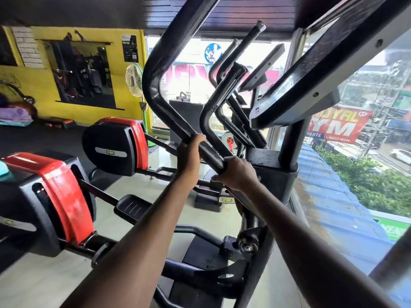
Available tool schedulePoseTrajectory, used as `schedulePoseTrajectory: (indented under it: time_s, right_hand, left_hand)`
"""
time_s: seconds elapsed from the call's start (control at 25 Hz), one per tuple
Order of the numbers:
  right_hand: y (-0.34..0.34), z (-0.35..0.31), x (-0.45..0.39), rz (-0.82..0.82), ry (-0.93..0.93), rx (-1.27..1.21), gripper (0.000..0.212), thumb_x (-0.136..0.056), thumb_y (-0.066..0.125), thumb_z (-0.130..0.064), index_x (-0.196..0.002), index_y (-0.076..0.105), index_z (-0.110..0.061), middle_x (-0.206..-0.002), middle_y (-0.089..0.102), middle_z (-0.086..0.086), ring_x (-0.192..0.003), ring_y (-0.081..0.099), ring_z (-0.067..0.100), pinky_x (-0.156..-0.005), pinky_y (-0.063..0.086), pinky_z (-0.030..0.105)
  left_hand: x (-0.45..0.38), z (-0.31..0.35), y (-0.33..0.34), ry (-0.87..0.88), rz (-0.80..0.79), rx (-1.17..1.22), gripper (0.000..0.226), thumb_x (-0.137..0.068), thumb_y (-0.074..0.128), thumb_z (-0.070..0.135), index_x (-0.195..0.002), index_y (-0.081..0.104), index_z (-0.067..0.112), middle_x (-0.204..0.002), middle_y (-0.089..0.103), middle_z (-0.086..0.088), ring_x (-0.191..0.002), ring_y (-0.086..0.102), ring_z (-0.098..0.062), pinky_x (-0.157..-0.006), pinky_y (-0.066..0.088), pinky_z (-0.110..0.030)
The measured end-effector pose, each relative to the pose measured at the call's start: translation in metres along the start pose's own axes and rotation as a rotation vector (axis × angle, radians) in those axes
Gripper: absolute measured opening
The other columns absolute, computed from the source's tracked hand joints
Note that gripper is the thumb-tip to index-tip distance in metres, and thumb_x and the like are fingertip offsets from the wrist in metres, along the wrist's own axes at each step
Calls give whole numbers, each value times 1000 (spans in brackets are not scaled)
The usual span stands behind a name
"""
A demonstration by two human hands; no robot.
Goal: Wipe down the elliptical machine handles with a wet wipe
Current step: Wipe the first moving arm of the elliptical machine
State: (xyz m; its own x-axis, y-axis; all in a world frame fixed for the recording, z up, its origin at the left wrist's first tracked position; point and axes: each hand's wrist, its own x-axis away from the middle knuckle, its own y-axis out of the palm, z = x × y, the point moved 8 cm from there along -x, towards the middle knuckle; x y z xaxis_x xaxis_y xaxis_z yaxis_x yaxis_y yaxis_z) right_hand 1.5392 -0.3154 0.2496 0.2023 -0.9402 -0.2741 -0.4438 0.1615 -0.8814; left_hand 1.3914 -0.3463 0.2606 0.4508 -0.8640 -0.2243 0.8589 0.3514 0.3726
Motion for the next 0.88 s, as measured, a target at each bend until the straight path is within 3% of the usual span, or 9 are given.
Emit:
schedulePoseTrajectory:
  time_s: [0.08,0.2,0.32,0.4,0.52,0.56,0.68,0.76,0.88]
  right_hand:
    - [5,-7,16,171,6,1,37,-74,68,-37,-105,57,-21,-102,66,6,-99,62,31,-85,47,38]
    - [26,-17,62,396,-102,14,62,-79,54,-42,-131,42,-12,-118,52,7,-113,47,27,-106,32,46]
    - [-5,-29,30,226,-128,-212,37,-96,30,-42,-100,53,-12,-103,62,15,-97,57,35,-79,41,38]
    - [-17,-55,5,150,-178,-356,40,-102,27,-39,-88,51,-11,-98,64,19,-93,59,38,-73,42,37]
    - [-21,-97,27,352,-396,-273,56,-94,19,-56,-118,48,-14,-114,56,8,-103,53,26,-83,43,38]
    - [-18,-100,31,336,-415,-251,61,-91,17,-63,-119,46,-17,-113,55,6,-101,53,25,-84,45,39]
    - [-35,-117,1,144,-351,-295,65,-87,17,-76,-93,50,-20,-89,64,10,-83,62,32,-74,53,44]
    - [-51,-152,-19,78,-393,-333,55,-95,27,-63,-96,54,-16,-93,67,15,-87,63,34,-77,51,41]
    - [-65,-203,-25,158,-481,-509,35,-98,37,-37,-117,51,-12,-112,65,17,-101,60,35,-85,48,45]
  left_hand:
    - [-1,-1,-1,-10,-19,4,17,-66,64,35,-73,60,20,-71,60,0,-67,57,-13,-65,44,-28]
    - [-3,0,0,-45,-79,31,21,-62,69,35,-76,62,20,-73,62,1,-70,60,-14,-69,46,-30]
    - [-3,8,0,-85,-85,128,9,-81,68,30,-85,64,23,-81,67,2,-76,64,-10,-72,46,-30]
    - [-7,20,-6,-91,-37,204,19,-90,61,39,-98,64,22,-88,69,-1,-82,65,-14,-74,47,-30]
    - [-19,49,-23,-23,30,234,47,-92,48,57,-114,62,19,-98,72,-6,-91,67,-18,-76,48,-33]
    - [-23,58,-32,0,51,231,49,-92,44,60,-113,62,20,-100,72,-6,-94,67,-19,-77,48,-34]
    - [-30,83,-49,46,87,218,55,-94,32,66,-106,64,23,-102,71,-2,-98,65,-20,-79,48,-36]
    - [-28,95,-52,61,98,225,59,-95,27,67,-106,65,24,-99,71,3,-97,65,-17,-78,46,-34]
    - [-29,120,-61,143,107,236,63,-96,24,64,-122,63,21,-107,71,0,-98,63,-16,-74,45,-30]
